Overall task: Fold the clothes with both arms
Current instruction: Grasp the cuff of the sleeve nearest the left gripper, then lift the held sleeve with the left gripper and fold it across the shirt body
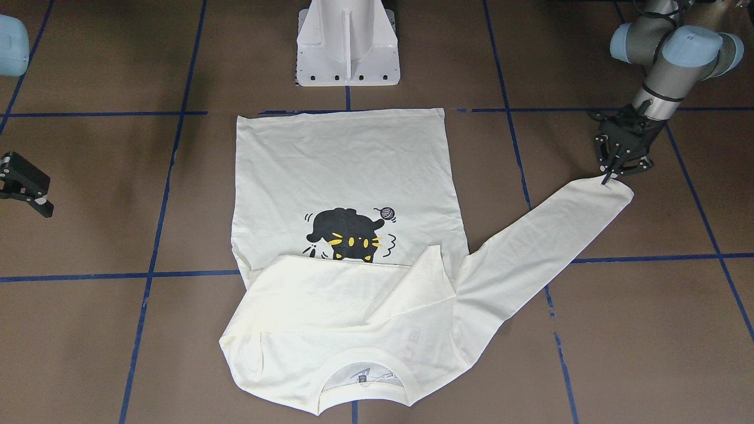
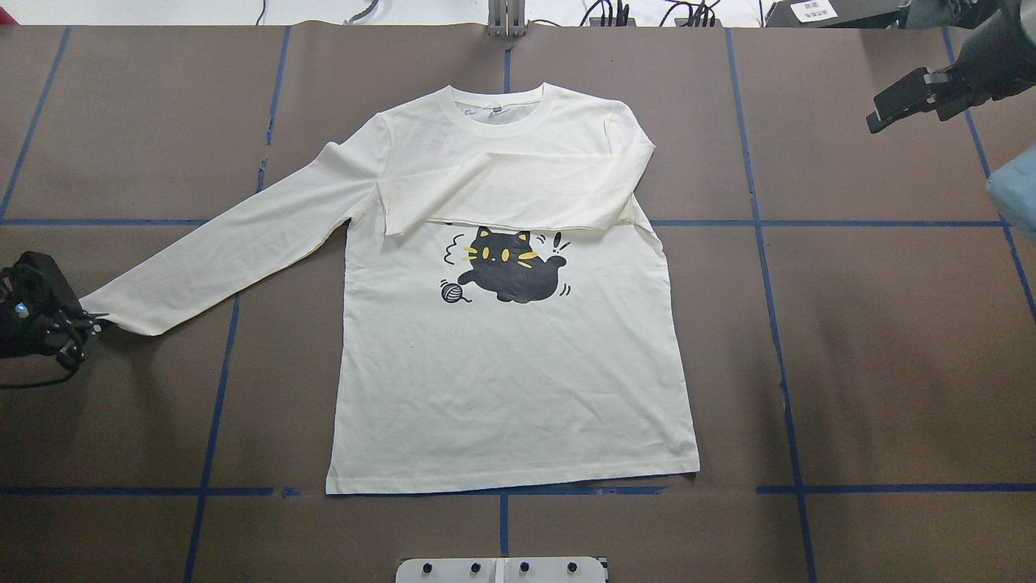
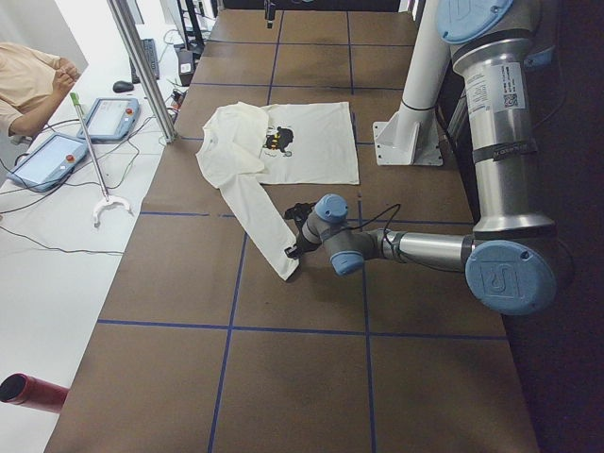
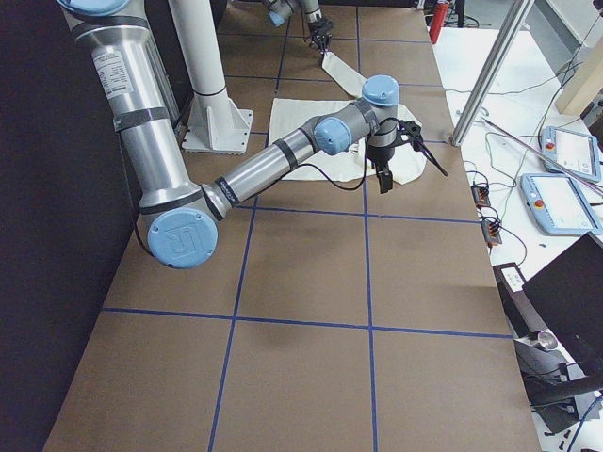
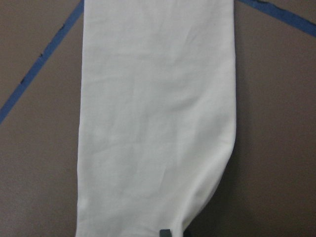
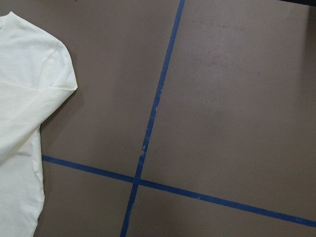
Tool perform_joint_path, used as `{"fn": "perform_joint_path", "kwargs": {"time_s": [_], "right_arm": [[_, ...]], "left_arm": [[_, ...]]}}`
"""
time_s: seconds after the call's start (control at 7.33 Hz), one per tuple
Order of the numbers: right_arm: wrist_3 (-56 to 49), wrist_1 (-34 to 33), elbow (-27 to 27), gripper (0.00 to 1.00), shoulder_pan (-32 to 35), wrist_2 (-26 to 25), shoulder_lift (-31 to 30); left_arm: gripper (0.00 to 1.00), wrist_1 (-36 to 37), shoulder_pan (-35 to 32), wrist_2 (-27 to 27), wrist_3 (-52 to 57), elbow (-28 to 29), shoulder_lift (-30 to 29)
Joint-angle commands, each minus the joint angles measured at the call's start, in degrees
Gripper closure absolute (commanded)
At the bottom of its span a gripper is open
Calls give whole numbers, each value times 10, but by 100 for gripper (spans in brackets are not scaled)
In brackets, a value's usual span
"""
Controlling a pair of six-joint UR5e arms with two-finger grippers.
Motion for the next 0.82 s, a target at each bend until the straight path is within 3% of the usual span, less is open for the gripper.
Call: {"fn": "perform_joint_path", "kwargs": {"time_s": [0.0, 0.41, 0.68], "right_arm": [[0, -1, -1, 0, 1, 0, 1], [1, 0, -2, 0, 1, -3, 1], [3, -1, -2, 0, 1, -3, 1]], "left_arm": [[100, 28, -81, -11, 2, -9, -56], [100, 275, -147, -16, -40, -9, -269], [100, 452, -138, -12, -188, 8, -441]]}}
